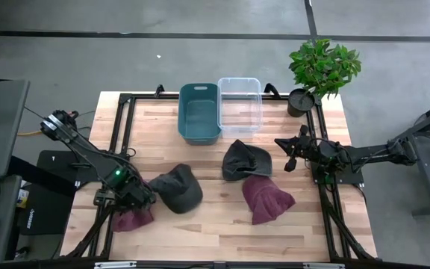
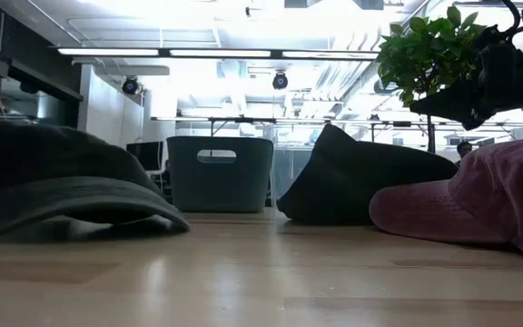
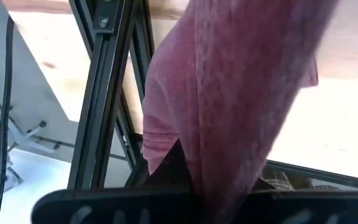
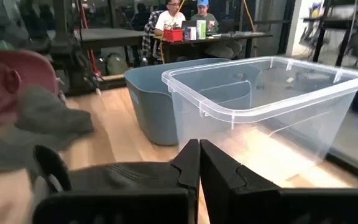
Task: Pick & Place hat
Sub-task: Put the left red cap into the transparent bin
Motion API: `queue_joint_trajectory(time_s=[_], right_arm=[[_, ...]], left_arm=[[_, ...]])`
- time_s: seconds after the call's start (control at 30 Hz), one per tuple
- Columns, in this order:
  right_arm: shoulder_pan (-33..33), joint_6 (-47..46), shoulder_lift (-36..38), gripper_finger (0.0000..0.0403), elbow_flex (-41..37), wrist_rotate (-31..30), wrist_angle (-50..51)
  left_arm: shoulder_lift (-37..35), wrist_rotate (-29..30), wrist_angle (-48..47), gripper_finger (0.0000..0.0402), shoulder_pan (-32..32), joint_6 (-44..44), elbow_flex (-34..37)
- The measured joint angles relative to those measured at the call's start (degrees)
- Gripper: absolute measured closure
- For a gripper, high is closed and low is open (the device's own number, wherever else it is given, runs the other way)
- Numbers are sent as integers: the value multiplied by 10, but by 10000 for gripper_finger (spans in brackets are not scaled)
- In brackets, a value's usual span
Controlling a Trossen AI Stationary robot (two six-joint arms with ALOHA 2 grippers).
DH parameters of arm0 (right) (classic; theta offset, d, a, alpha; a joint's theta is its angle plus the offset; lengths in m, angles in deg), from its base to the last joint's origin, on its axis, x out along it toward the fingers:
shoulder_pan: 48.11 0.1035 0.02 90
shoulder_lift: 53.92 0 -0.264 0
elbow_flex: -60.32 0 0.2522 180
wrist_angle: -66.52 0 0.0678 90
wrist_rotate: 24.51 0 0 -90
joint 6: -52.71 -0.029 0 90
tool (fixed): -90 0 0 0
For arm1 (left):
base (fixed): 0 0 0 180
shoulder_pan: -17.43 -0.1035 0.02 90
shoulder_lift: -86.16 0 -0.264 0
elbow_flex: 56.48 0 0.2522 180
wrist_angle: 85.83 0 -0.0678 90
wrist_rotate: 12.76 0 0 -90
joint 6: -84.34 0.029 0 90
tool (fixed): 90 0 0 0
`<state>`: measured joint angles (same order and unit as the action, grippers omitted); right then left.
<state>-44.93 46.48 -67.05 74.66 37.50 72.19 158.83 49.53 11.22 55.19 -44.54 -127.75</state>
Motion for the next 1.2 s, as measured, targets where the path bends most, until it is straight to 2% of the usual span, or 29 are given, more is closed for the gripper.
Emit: queue_joint_trajectory(time_s=[0.13,0.3,0.4,0.6,0.73,0.8,0.97,1.2], right_arm=[[0,-106,0,395,0,47,-3],[0,-230,0,395,0,98,-4],[0,-282,0,393,0,125,-4],[0,-300,0,395,0,175,-22],[0,-299,0,392,0,203,-57],[0,-299,0,392,0,205,-67],[0,-326,0,392,0,205,-71],[0,-364,0,392,0,196,-93]], left_arm=[[1,30,-3,401,-4,7,-26],[6,48,-66,401,-28,28,-74],[6,110,-71,401,-50,60,-116],[10,238,-69,401,-121,158,-189],[35,247,-67,401,-177,230,-222],[51,230,-75,401,-196,256,-235],[95,200,-155,401,-202,289,-250],[101,229,-45,401,-214,342,-251]])
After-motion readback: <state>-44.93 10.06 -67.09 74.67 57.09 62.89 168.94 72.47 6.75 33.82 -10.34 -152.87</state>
